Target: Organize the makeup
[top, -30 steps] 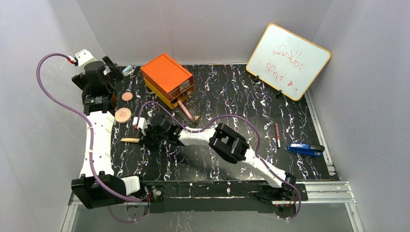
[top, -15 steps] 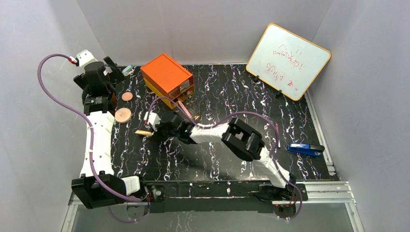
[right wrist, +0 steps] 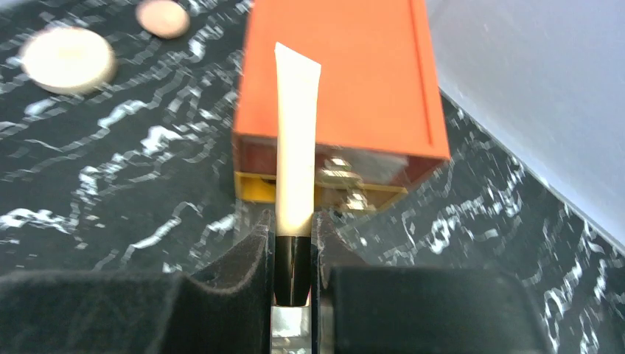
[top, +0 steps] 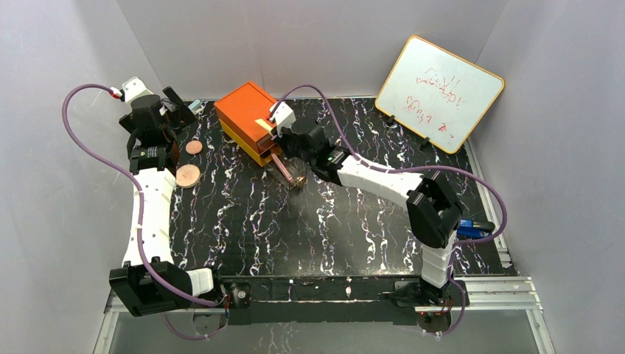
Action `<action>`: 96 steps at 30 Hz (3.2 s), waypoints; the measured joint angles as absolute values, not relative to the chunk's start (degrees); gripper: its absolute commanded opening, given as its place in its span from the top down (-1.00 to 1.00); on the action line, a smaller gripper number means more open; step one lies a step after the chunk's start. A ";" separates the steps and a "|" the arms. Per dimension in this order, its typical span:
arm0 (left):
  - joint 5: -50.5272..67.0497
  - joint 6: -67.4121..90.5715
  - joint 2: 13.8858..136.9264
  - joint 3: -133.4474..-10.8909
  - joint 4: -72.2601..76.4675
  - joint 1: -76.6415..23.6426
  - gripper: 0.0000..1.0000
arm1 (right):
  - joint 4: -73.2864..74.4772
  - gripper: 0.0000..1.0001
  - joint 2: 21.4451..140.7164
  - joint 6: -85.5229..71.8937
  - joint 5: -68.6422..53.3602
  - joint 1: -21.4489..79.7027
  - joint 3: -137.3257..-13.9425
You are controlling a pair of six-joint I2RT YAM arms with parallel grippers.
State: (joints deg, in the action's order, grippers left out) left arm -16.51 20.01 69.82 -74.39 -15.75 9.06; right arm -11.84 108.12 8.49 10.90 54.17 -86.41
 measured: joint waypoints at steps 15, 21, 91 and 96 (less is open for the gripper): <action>-13.85 20.64 74.78 -74.35 -17.34 9.06 -0.97 | 9.28 0.97 109.69 6.07 16.01 51.70 -91.46; -13.19 21.26 79.33 -74.28 -18.55 9.06 -0.97 | 11.92 0.97 111.18 5.91 14.63 51.33 -93.84; -11.88 21.65 84.14 -70.22 -19.29 9.06 -0.97 | 20.91 -0.46 107.02 -12.12 23.59 49.60 -81.23; -11.77 21.63 84.14 -69.97 -19.29 9.06 -0.97 | 20.62 -0.46 109.40 -13.67 22.33 49.60 -80.66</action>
